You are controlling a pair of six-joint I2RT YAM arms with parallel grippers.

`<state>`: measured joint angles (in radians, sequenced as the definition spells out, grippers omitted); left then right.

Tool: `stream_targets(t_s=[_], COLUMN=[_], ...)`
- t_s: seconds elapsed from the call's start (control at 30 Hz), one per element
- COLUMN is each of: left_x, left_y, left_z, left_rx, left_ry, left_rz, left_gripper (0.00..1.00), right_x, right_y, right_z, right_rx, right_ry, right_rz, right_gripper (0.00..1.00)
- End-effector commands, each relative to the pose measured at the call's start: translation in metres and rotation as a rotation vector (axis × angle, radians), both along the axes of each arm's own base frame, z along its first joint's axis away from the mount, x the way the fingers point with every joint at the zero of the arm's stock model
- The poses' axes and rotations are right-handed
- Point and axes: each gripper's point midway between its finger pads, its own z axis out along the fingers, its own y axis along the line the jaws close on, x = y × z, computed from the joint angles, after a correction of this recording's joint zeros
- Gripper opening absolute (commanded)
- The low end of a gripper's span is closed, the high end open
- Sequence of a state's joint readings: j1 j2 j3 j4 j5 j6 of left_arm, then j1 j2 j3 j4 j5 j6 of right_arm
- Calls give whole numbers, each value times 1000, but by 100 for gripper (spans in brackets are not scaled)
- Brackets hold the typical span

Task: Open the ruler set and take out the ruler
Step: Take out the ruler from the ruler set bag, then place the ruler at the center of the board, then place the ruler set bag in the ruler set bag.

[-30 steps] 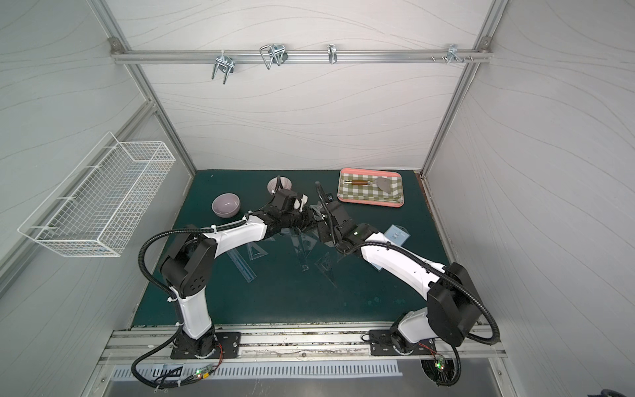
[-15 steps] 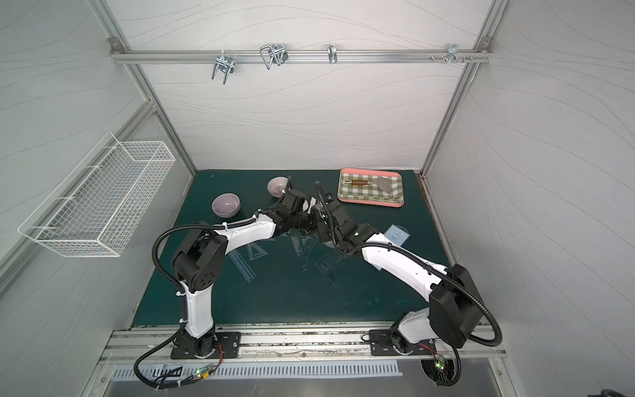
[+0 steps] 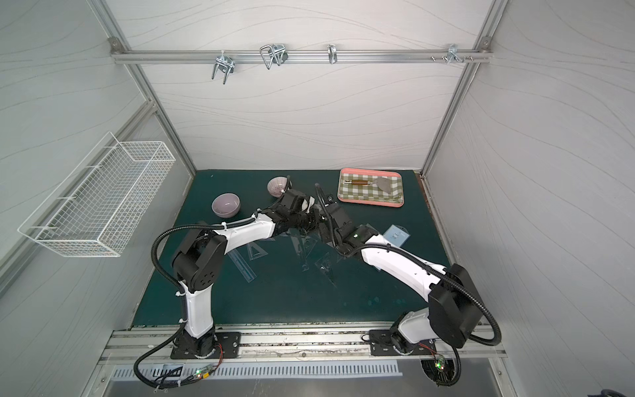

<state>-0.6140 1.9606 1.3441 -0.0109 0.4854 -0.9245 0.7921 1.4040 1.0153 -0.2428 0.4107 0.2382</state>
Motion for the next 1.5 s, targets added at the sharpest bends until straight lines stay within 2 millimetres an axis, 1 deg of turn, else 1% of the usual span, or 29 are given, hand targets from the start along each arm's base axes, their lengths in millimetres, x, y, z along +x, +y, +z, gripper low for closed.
stream_targets(t_s=[0.0,0.1,0.2,0.3,0.4,0.5,0.6,0.67,0.77,0.8,0.87,0.97,1.07,1.2,1.37,1.47], left_x=[13,22,28,26,19,7,-10,-26,-57,-68,-82,-96,-104,-111,-116,-120], left_y=[9,19,20,16,11,14,22,31,48,57,74,99,115,123,132,140], left_z=[36,36,42,47,56,63,73,77,83,82,80,66,40,9,-23,-44], left_rx=[-36,-30,-62,-91,-141,-184,-227,-217,-190,-168,-136,-81,-51,-25,-6,0], left_ry=[-73,-72,-67,-58,-45,-29,-19,-33,-68,-76,-95,-105,-103,-108,-121,-97], left_rz=[44,75,85,66,28,-24,-73,-96,-137,-138,-126,-91,-59,-52,-36,-23], left_gripper=[0,0,0,0,0,0,0,0,0,0,0,0,0,0,0,0], right_x=[-1,-3,-3,-1,2,7,15,20,27,30,34,37,35,29,17,10], right_y=[-4,-3,-6,-9,-13,-18,-23,-26,-37,-43,-56,-76,-95,-122,-158,-184], right_z=[-11,-15,-21,-26,-33,-34,-31,-26,-17,-16,-13,-8,-1,6,20,16], right_rx=[-48,-54,-67,-81,-111,-128,-132,-137,-154,-161,-163,-165,-172,-201,-341,-425], right_ry=[-14,-16,-10,-13,-18,-30,-29,-40,-47,-42,-27,-12,5,42,38,69], right_rz=[-2,16,10,-9,-32,-60,-82,-96,-133,-150,-185,-235,-273,-330,-426,-509], right_gripper=[0,0,0,0,0,0,0,0,0,0,0,0,0,0,0,0])
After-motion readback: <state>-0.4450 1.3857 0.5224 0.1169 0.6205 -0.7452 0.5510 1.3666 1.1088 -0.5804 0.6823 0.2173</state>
